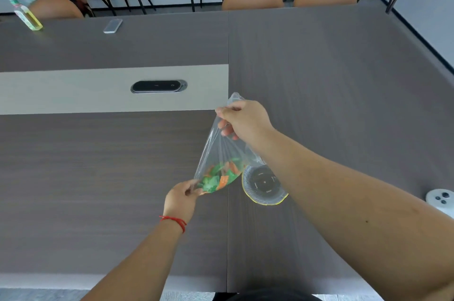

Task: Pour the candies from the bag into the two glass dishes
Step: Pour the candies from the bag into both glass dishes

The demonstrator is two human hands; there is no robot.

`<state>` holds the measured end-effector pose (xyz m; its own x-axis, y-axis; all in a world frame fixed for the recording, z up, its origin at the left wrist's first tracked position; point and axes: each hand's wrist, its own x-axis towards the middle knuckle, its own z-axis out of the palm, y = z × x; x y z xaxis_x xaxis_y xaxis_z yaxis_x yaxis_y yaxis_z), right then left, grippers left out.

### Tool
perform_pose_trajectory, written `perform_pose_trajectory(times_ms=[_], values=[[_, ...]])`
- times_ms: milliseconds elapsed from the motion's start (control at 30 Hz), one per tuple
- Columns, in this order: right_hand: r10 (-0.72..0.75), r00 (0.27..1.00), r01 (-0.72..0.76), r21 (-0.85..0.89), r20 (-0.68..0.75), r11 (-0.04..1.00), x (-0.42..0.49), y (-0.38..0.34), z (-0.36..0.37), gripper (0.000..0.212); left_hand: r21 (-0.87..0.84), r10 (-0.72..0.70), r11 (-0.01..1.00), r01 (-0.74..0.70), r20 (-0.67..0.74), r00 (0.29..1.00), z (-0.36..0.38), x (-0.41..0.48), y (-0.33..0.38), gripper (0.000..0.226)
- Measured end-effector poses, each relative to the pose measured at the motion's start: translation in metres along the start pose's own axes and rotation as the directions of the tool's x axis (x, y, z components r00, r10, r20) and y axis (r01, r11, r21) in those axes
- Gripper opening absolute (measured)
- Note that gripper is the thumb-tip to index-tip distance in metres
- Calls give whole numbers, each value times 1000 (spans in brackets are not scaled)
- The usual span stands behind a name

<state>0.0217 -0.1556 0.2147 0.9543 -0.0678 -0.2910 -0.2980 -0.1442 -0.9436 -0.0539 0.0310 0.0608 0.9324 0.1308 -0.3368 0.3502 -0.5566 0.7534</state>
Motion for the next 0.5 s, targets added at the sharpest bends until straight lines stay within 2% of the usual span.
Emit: perform_pose_trajectory(times_ms=[133,200,400,500], values=[[68,993,-57,109,-98,992,5,9,-27,15,-134,-70,989,57,-91,993,-17,7,1,4],[103,990,-93,103,-94,990,7,15,-42,14,-142,-64,989,49,-101,993,-24,8,4,9],[229,973,-226,80,-31,971,5,51,-76,16,59,70,996,-67,-56,996,-42,15,24,8],[297,954,-291,133,-29,948,3,71,-87,16,78,62,995,-68,71,996,-49,18,31,11]])
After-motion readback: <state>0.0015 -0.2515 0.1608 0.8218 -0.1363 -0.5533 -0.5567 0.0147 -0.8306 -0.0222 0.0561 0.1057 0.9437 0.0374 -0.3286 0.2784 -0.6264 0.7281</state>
